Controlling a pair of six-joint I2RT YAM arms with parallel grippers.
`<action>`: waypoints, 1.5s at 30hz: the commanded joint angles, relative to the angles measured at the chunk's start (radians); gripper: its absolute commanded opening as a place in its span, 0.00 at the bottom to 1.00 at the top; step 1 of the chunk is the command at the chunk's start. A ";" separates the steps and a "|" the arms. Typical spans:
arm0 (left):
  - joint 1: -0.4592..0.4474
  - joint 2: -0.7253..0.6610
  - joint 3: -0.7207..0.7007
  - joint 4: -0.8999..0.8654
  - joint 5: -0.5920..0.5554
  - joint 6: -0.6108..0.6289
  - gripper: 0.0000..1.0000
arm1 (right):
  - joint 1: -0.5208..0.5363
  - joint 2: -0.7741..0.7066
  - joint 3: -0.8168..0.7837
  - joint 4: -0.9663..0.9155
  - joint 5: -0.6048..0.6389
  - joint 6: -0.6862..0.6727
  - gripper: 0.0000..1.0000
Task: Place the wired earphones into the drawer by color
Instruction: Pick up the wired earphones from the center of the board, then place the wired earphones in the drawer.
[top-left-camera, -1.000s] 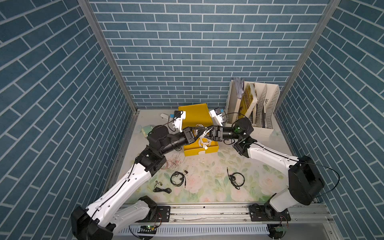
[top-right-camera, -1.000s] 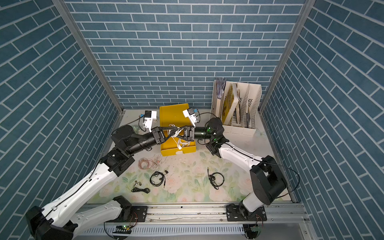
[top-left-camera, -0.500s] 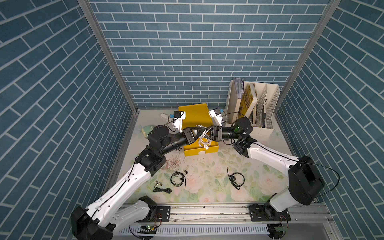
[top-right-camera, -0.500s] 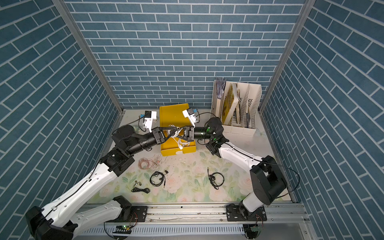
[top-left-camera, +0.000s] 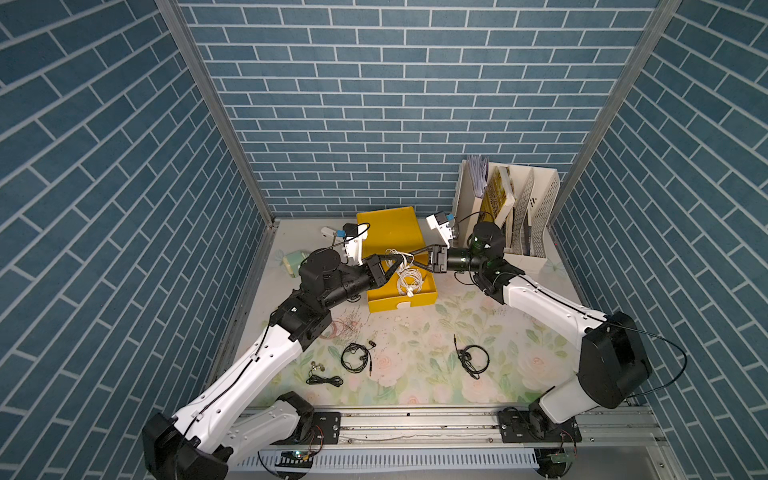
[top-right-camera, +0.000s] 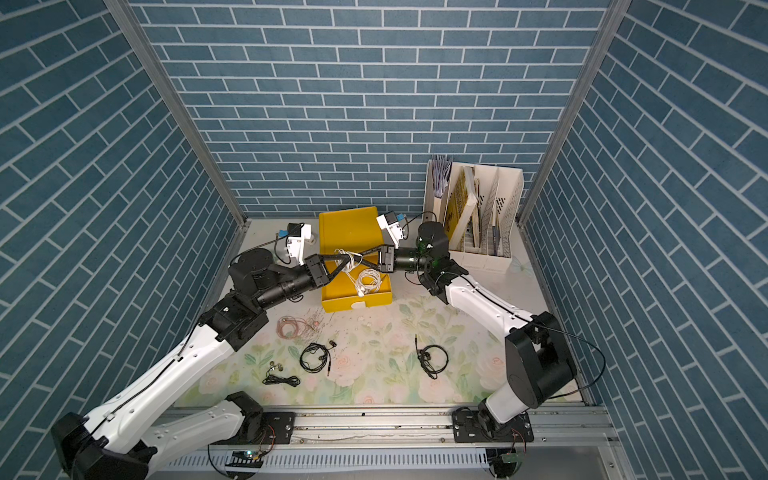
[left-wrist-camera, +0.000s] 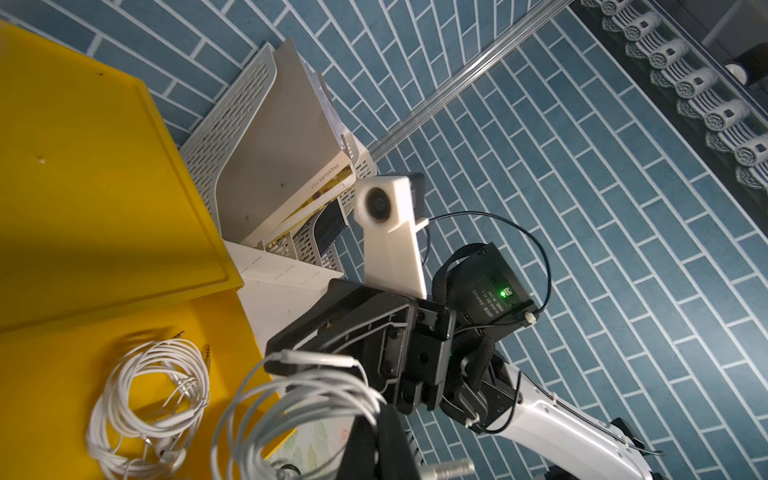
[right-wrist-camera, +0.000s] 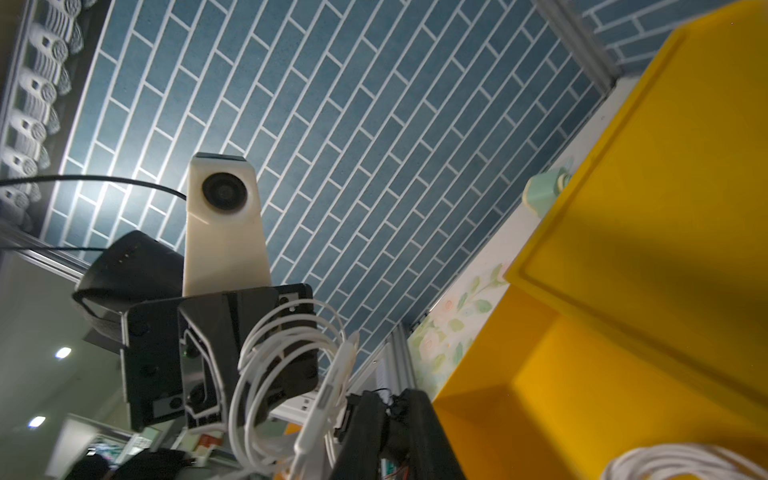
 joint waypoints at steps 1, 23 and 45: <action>0.011 0.012 0.028 -0.031 -0.032 0.043 0.01 | -0.016 -0.038 0.051 -0.141 0.019 -0.132 0.39; 0.031 0.163 0.007 -0.085 -0.113 0.131 0.00 | -0.118 -0.164 0.044 -0.414 0.066 -0.333 0.56; 0.031 0.221 0.007 -0.147 -0.134 0.131 0.53 | -0.130 -0.185 0.055 -0.445 0.065 -0.350 0.57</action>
